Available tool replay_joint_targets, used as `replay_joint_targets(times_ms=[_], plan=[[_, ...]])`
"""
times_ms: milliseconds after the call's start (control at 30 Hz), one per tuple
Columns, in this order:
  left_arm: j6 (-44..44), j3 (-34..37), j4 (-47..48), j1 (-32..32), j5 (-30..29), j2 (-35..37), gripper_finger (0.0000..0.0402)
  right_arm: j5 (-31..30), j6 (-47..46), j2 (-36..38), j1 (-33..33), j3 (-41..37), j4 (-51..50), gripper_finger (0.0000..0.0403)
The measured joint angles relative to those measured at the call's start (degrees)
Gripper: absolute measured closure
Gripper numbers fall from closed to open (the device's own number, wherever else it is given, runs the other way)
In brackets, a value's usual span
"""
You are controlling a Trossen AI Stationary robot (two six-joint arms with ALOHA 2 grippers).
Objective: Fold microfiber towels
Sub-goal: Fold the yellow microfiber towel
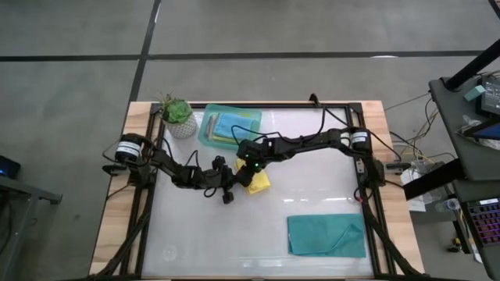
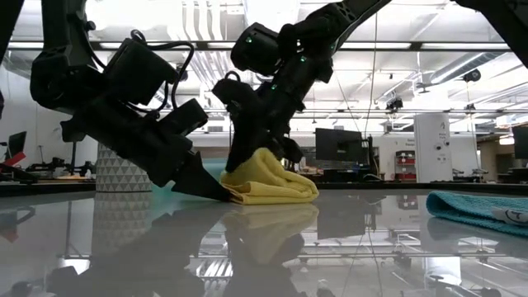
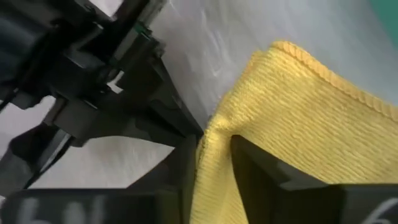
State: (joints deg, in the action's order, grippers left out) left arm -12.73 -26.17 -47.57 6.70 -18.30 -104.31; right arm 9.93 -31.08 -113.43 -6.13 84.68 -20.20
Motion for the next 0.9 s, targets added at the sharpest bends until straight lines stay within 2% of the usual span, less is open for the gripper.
replay_joint_targets(times_ms=[133, 233, 400, 567, 767, 900], plan=[[-0.01, 0.0, 0.0, 0.0, 0.02, 0.0, 0.0402, 0.81, 0.33, 0.36, 0.02, -0.04, 1.69, 0.0267], [-0.02, 0.0, 0.0, 0.0, 0.02, 0.0, 0.0402, 3.6, 2.51, 1.05, 0.0, 0.39, 0.84, 0.0247], [-0.04, 0.0, 0.02, 0.0, 0.03, 0.0, 0.0402, 4.07, 6.53, 3.86, 0.6, 0.2, -2.52, 0.0241], [-0.04, 0.0, 0.03, 0.0, 0.04, 0.0, 0.0402, -3.65, 11.38, 5.53, 1.59, -0.7, -6.2, 0.0292], [-0.04, 0.0, 0.04, 0.0, 0.04, 0.0, 0.0402, -3.96, 14.29, 3.23, 3.49, -3.17, -3.58, 0.0382], [-0.04, 0.0, 0.04, 0.0, 0.06, 0.0, 0.0402, -1.94, 15.23, 0.67, 5.35, -4.51, 1.82, 0.0391]])
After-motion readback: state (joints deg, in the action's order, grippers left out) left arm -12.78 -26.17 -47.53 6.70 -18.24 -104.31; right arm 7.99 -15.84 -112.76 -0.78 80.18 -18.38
